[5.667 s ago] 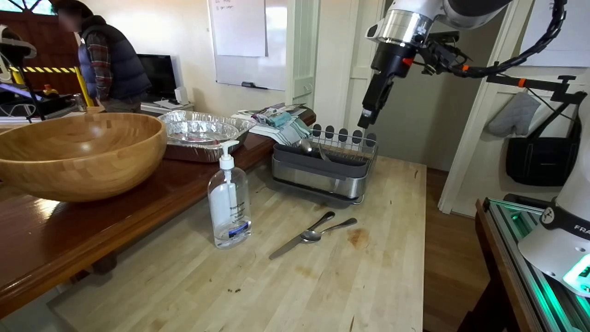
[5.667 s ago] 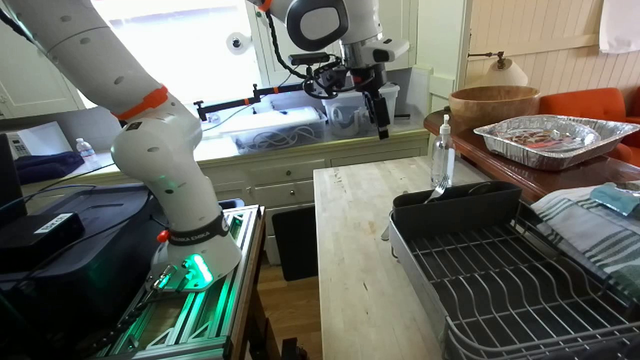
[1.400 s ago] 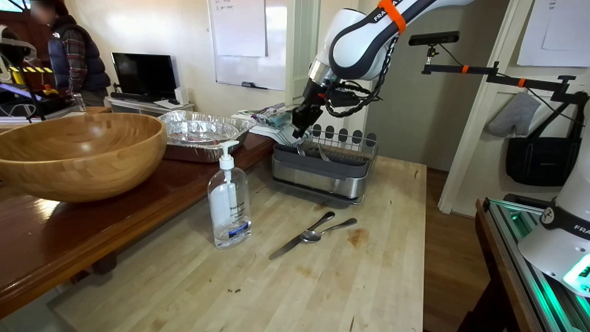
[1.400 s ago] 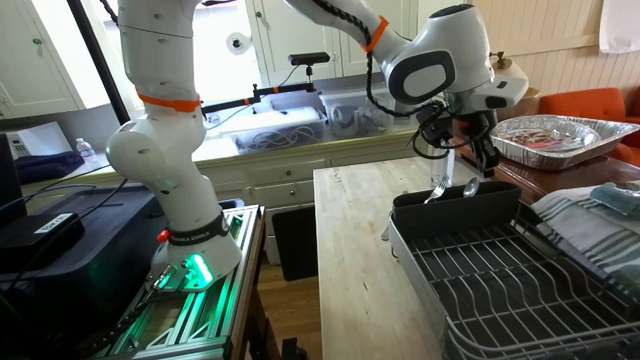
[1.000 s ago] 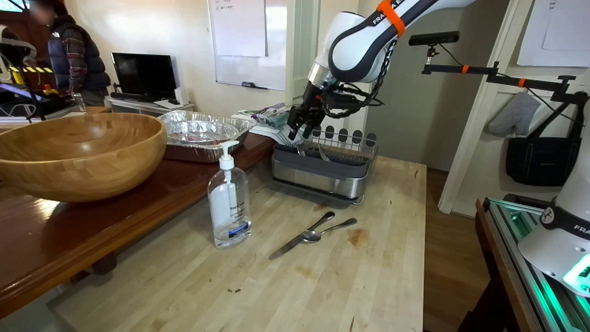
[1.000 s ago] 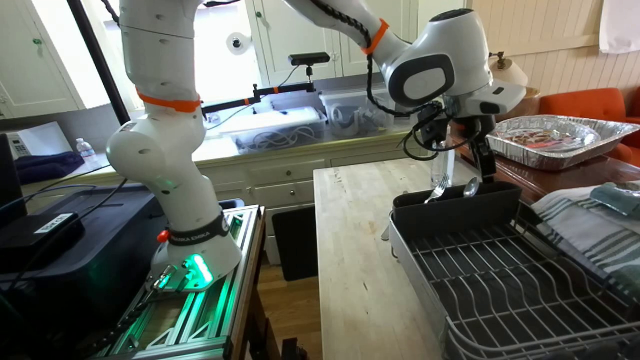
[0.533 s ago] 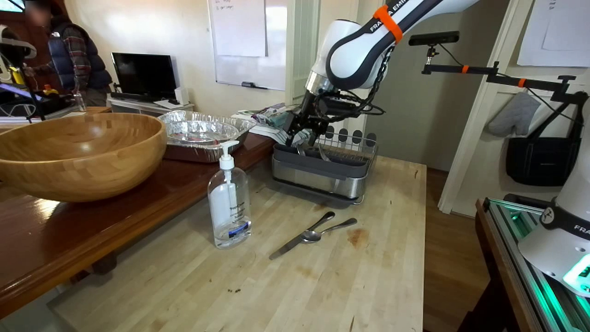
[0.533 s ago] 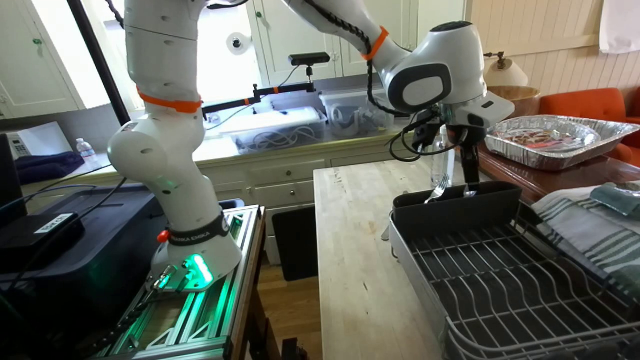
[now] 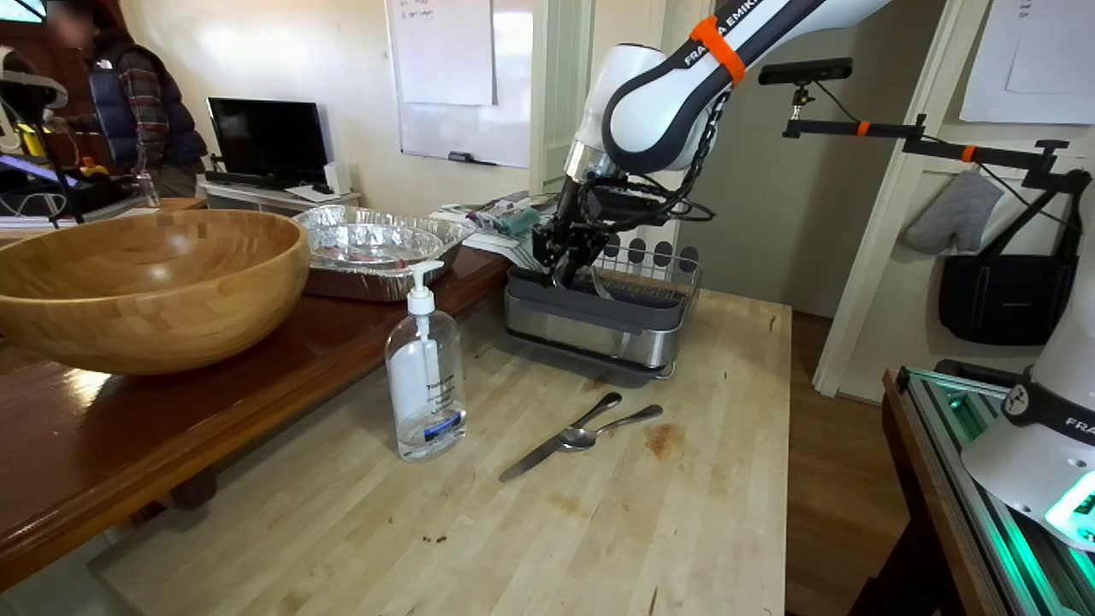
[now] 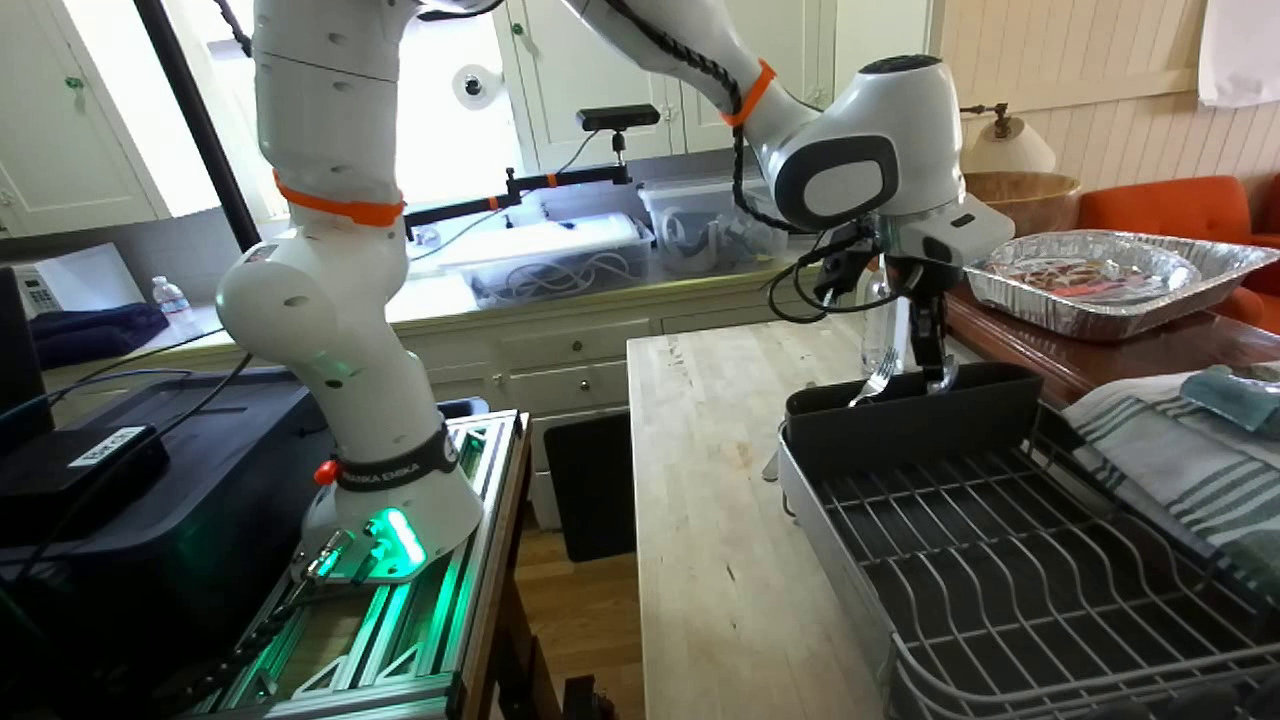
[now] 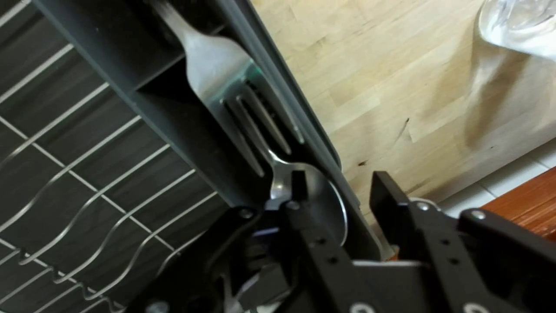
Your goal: Remove the silver spoon from the drying rack and put it on the table
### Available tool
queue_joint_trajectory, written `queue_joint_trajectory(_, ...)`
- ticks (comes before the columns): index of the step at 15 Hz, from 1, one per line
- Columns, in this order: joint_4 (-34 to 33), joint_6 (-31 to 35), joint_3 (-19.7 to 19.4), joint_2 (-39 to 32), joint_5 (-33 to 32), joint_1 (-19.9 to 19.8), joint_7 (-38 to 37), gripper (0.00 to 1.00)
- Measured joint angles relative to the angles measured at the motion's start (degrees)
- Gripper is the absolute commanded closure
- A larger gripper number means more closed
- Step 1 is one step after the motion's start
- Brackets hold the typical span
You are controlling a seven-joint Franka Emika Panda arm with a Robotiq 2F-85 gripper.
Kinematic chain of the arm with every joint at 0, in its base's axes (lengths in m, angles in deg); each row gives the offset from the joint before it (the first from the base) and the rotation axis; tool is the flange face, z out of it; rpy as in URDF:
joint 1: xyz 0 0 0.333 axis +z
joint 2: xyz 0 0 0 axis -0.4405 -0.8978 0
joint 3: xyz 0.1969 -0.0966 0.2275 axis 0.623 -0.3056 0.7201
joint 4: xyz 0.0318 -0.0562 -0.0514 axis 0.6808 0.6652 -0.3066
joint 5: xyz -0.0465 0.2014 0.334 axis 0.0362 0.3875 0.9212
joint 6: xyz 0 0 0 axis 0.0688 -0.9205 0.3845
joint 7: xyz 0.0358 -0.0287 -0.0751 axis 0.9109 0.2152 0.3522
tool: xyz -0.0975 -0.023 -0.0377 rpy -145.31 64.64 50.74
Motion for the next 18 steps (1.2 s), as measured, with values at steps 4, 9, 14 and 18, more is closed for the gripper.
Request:
queue_joint_trajectory(4, -0.11, 0.00, -0.28, 0.02, -0.12, 0.10, -0.19, 1.00)
queue_joint_trajectory(9, 0.03, -0.05, -0.64, 0.76, -0.84, 0.19, -0.21, 1.00)
queue_joint_trajectory(14, 0.18, -0.02, -0.83, 1.94, -2.81, 0.48, -0.21, 0.99)
queue_joint_trajectory(18, 0.23, 0.39, -1.12, 2.95, -5.98, 1.29, -0.42, 0.99)
